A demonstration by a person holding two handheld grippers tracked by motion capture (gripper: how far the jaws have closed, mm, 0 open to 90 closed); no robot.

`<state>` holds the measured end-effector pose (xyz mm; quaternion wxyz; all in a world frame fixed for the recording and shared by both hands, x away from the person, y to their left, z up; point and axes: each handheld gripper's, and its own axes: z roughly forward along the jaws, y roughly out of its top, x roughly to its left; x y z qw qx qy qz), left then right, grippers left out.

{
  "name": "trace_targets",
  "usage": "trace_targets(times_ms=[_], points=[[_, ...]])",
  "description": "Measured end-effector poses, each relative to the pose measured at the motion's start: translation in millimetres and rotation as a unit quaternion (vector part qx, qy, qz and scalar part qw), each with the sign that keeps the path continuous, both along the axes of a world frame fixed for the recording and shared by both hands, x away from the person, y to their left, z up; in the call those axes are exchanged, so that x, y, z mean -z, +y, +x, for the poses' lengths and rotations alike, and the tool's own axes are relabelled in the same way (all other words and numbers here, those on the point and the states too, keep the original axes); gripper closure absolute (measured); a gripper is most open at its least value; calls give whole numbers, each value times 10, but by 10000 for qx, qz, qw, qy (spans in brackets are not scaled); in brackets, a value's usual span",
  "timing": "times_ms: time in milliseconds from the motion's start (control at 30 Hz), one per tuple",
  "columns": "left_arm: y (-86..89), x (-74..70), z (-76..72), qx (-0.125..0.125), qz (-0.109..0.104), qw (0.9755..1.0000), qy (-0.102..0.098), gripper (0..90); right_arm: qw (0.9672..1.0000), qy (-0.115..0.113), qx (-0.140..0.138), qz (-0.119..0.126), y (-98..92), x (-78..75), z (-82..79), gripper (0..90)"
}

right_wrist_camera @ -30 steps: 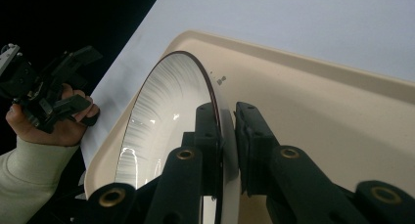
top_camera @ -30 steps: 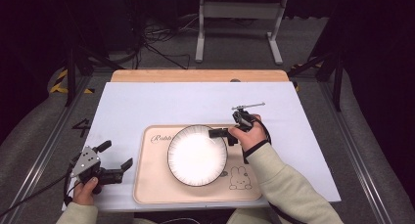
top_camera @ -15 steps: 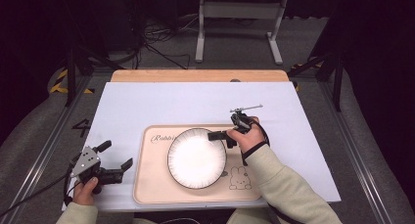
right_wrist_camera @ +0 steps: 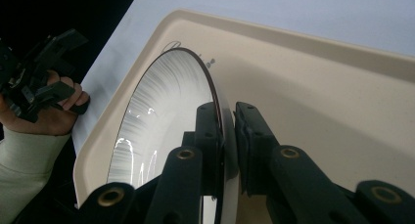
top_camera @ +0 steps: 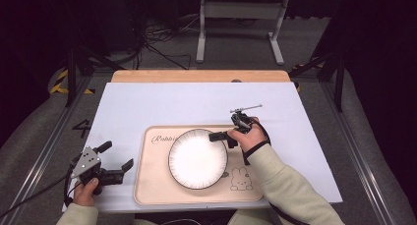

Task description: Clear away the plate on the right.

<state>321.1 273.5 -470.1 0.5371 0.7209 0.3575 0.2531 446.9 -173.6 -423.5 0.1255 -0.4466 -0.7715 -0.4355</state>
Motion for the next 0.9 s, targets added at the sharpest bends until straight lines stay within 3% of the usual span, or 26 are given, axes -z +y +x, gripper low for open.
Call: trace_targets(times_ms=[900], points=[[1,0,1,0,-5,10000,5,2,9996,183,11,-217,-53,189,66,648]])
